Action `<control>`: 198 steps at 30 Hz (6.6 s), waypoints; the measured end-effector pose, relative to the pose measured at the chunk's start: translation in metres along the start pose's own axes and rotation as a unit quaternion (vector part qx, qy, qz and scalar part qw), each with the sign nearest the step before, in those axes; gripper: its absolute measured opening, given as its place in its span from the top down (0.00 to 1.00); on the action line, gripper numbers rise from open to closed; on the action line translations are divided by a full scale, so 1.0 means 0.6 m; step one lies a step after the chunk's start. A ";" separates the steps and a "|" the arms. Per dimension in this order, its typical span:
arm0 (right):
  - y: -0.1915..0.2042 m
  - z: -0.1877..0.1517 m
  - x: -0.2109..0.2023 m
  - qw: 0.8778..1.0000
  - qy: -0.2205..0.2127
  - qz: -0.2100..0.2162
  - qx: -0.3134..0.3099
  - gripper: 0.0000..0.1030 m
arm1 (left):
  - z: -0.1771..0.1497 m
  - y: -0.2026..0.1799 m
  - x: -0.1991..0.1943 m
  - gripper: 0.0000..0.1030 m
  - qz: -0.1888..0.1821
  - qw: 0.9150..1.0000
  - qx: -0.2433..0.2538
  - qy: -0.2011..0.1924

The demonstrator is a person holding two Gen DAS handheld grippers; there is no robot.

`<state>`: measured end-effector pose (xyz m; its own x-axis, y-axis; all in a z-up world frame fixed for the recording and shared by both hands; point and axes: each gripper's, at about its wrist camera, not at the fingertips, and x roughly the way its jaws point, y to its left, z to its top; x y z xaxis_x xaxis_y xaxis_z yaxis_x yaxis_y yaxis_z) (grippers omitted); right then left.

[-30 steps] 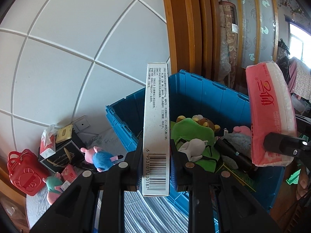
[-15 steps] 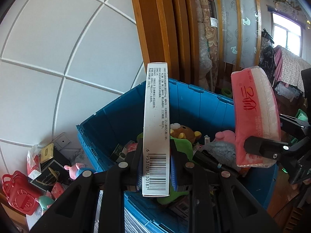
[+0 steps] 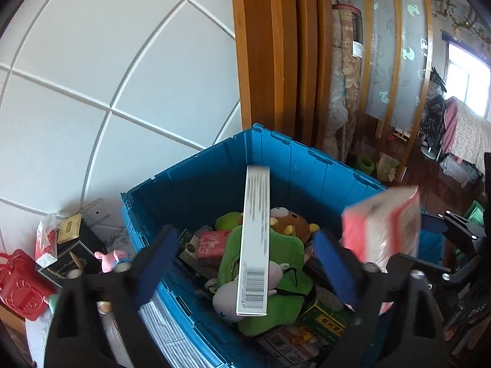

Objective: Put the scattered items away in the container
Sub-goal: 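Open both grippers to drop the medicine box and tissue pack into the crate, then move both tools back over the bed toward the remaining items, then grasp the George pig plush with the left gripper while the right grasps the pink-striped medicine box, then lift the pig plush and medicine box and carry both over the blue crate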

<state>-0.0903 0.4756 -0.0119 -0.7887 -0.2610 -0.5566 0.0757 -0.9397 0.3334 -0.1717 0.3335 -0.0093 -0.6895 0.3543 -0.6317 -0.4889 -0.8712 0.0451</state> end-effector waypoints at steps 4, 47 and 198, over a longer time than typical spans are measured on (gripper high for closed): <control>-0.004 0.002 -0.001 1.000 0.001 0.002 0.006 0.00 | -0.008 0.017 -0.005 0.05 0.009 1.000 -0.006 0.002; 0.278 -0.057 0.061 0.995 0.041 0.047 -0.073 0.00 | -0.204 0.278 -0.156 0.05 0.052 0.995 -0.081 0.016; 0.559 -0.253 0.140 0.964 0.141 0.153 -0.166 0.73 | -0.501 0.508 -0.404 0.40 0.210 0.955 -0.207 0.025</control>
<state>-0.0384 0.1050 -0.0622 -0.5039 -0.5431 -0.6717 0.5072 -0.8155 0.2789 0.0069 -0.1200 -0.0750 -0.7471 -0.0631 -0.6617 0.0845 -0.9964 -0.0004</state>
